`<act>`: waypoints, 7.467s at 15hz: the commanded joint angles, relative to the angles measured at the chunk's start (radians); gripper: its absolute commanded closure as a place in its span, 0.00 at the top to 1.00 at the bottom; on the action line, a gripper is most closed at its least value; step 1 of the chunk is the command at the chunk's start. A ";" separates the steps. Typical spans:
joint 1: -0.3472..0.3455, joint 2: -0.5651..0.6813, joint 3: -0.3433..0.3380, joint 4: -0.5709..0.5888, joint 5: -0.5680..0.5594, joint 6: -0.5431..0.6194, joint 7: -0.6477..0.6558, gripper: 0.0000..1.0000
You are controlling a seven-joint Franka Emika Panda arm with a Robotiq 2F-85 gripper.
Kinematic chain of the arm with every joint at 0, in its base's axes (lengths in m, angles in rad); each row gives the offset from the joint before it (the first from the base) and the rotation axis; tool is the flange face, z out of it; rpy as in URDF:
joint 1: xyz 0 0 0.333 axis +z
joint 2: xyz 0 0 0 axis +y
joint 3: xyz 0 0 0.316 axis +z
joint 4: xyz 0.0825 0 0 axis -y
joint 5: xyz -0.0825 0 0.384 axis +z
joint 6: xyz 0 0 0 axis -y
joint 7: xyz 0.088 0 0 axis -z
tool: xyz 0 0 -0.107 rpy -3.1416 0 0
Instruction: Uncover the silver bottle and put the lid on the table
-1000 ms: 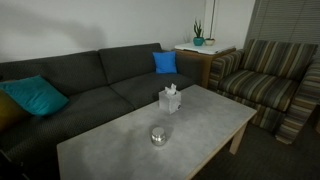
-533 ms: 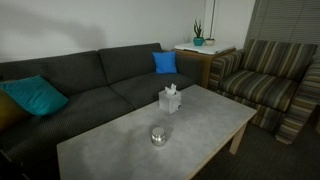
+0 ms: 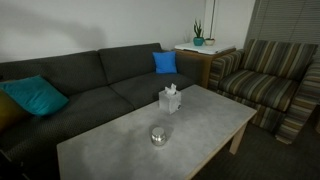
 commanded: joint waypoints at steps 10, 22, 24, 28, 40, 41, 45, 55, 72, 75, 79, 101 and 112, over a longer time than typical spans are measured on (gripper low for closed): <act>-0.010 0.139 0.010 0.060 -0.008 0.068 -0.036 1.00; -0.030 0.610 0.034 0.365 0.130 0.093 -0.072 1.00; -0.041 0.684 0.054 0.393 0.175 0.099 -0.075 1.00; -0.069 0.825 0.121 0.442 0.285 0.118 -0.069 1.00; -0.085 0.868 0.164 0.449 0.256 0.147 -0.014 1.00; -0.089 0.894 0.165 0.473 0.233 0.148 -0.030 1.00; -0.087 0.994 0.195 0.544 0.224 0.162 -0.039 1.00; -0.048 1.115 0.242 0.622 0.188 0.214 0.064 1.00; 0.074 1.433 0.199 0.895 -0.038 0.523 0.305 1.00; 0.108 1.502 0.179 0.914 -0.055 0.676 0.418 1.00; 0.134 1.598 0.153 0.960 -0.048 0.729 0.493 1.00; 0.043 1.959 0.207 1.299 0.016 0.729 0.451 1.00; 0.000 2.016 0.223 1.404 0.028 0.661 0.416 1.00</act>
